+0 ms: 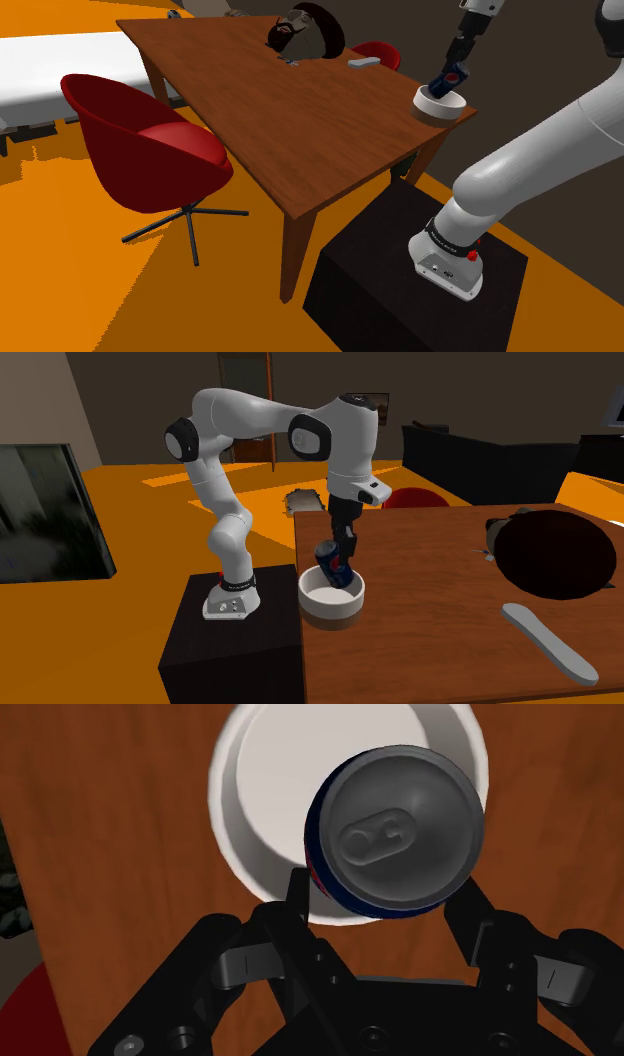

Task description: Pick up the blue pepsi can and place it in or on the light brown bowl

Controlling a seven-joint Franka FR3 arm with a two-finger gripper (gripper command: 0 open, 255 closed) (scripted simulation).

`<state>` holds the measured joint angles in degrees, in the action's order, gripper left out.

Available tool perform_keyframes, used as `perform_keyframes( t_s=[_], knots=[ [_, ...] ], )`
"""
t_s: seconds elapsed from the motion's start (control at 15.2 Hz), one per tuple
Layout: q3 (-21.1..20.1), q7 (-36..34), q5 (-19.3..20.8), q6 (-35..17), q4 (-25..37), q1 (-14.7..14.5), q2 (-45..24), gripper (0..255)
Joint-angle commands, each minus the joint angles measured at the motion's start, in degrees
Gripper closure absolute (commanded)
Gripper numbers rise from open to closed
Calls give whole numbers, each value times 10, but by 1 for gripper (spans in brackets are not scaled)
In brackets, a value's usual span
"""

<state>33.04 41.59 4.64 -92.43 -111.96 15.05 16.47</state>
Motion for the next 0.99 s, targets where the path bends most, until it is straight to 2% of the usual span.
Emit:
perform_keyframes(
  t_s=[0.0,0.13,0.2,0.53,0.79,0.92],
  knots=[
    [0,0,0,0,0,0,0,255],
    [0,0,0,0,0,0,0,255],
    [0,0,0,0,0,0,0,0],
    [0,0,0,-1,0,0,0,0],
    [5,10,-11,72,93,-4,-24,0],
    [4,10,-11,72,93,-4,-23,0]
  ],
)
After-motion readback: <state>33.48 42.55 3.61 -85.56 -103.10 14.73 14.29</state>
